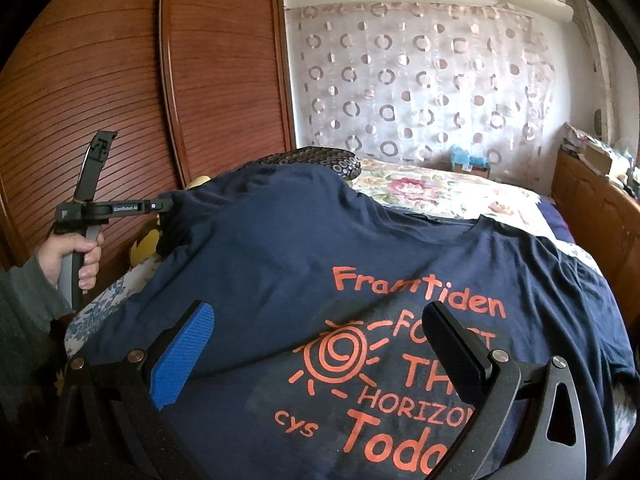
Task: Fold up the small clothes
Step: 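Fold the held side inward over the shirt body, open left gripper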
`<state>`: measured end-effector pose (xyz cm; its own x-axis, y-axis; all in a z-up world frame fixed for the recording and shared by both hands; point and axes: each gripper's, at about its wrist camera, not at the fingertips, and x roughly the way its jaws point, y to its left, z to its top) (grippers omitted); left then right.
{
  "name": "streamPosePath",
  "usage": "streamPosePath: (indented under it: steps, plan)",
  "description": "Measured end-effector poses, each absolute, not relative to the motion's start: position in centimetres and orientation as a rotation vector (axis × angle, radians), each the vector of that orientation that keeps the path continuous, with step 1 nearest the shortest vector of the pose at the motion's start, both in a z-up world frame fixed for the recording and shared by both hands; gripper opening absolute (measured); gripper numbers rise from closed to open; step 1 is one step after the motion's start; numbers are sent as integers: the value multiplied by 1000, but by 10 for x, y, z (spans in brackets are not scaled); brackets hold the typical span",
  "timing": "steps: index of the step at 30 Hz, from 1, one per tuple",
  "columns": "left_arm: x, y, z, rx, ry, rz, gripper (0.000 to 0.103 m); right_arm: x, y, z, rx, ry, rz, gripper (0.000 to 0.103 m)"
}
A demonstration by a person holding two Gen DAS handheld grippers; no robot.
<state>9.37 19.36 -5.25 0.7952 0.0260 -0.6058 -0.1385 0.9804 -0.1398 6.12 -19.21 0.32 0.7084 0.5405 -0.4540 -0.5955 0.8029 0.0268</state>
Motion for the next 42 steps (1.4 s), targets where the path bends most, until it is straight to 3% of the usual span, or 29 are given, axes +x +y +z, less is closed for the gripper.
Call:
streamPosePath:
  steps: [14,23,26,27,29,34,37,42]
  plan:
    - [98,135,13,-75,527,-25,6,61,-194,1,-96,464,603,103]
    - [131,70,25,0,573,-161,6,60,-204,0,-67,452,547,103]
    - [130,56,22,23,603,-193,15,57,-202,-3,-66,453,533,103]
    - [126,55,22,25,600,-202,21,56,-198,-2,-66,454,530,103]
    - [116,52,23,21,587,-213,44,55,-195,-3,-67,457,527,103]
    - [97,58,28,3,569,-207,66,53,-185,-1,-85,460,531,103]
    - [88,68,27,-4,561,-183,72,56,-179,4,-98,456,561,102]
    - [74,84,22,-22,540,-114,72,71,-164,11,-130,457,649,97]
